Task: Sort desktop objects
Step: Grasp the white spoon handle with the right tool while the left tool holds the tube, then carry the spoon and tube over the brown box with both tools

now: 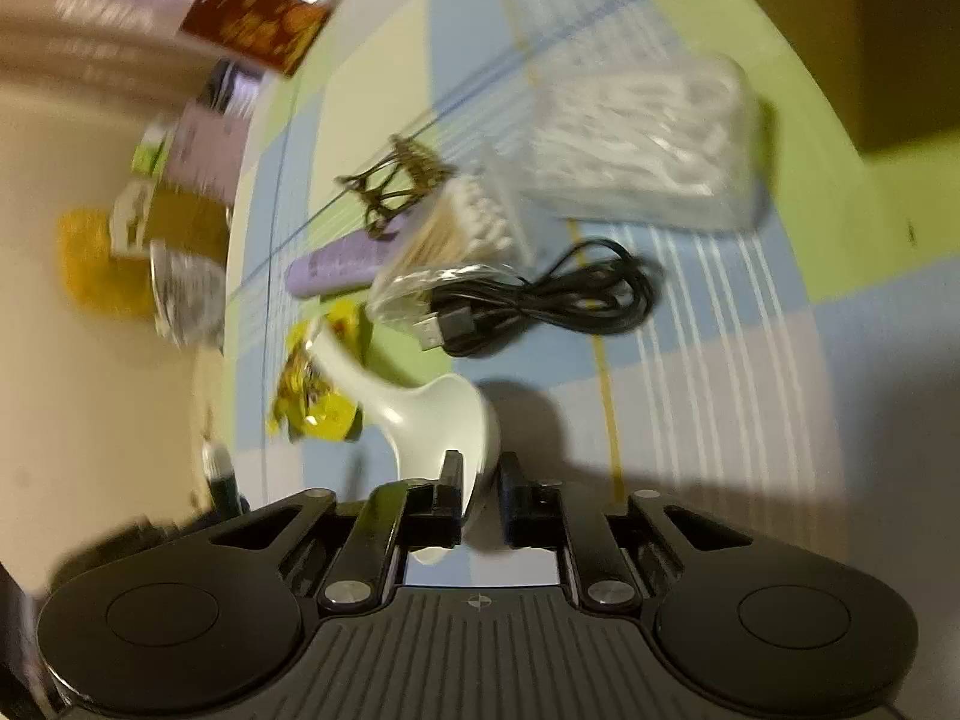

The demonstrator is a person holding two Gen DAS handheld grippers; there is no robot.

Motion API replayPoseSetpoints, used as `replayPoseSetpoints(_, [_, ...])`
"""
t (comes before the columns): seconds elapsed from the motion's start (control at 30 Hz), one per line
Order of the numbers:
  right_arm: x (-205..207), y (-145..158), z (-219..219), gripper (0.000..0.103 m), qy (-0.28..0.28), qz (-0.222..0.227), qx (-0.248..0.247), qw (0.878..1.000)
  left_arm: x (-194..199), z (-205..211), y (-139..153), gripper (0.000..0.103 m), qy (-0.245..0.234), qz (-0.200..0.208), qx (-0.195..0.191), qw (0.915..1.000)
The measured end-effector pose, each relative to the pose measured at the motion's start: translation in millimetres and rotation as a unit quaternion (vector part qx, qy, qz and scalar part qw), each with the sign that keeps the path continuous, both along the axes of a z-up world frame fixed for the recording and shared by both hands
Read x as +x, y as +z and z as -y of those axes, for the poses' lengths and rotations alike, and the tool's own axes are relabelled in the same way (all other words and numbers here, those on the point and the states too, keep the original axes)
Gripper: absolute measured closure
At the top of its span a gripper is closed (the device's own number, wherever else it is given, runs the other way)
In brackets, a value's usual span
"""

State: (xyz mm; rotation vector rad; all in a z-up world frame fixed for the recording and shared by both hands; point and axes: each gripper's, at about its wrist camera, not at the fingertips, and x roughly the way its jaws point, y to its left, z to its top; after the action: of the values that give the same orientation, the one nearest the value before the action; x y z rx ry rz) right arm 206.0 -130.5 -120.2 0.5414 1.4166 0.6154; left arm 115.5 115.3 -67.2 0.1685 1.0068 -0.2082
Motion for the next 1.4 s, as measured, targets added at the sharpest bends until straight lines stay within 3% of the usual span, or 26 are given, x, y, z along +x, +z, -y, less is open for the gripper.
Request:
replayPoseSetpoints(0.23, [-1.9,-3.3,21.7,0.103,-0.078,-0.062,0.050,0.994,-4.3,-2.5,2.8,0.088,0.003,0.004,-0.008,1.0000])
replayPoseSetpoints(0.37, [-2.6,4.3,32.2,0.103,-0.108,-0.074,0.073,0.989,-5.8,-0.6,9.6,0.088,-0.002,0.013,-0.017,0.9998])
replayPoseSetpoints(0.87, [-10.6,36.9,104.6,0.103,-0.214,-0.057,0.113,0.969,17.2,43.1,32.8,0.088,-0.070,0.052,-0.029,0.9958])
replayPoseSetpoints(1.4, [-0.5,77.8,195.6,0.103,-0.327,-0.007,0.144,0.934,63.8,138.8,51.8,0.088,-0.178,0.093,-0.045,0.9786])
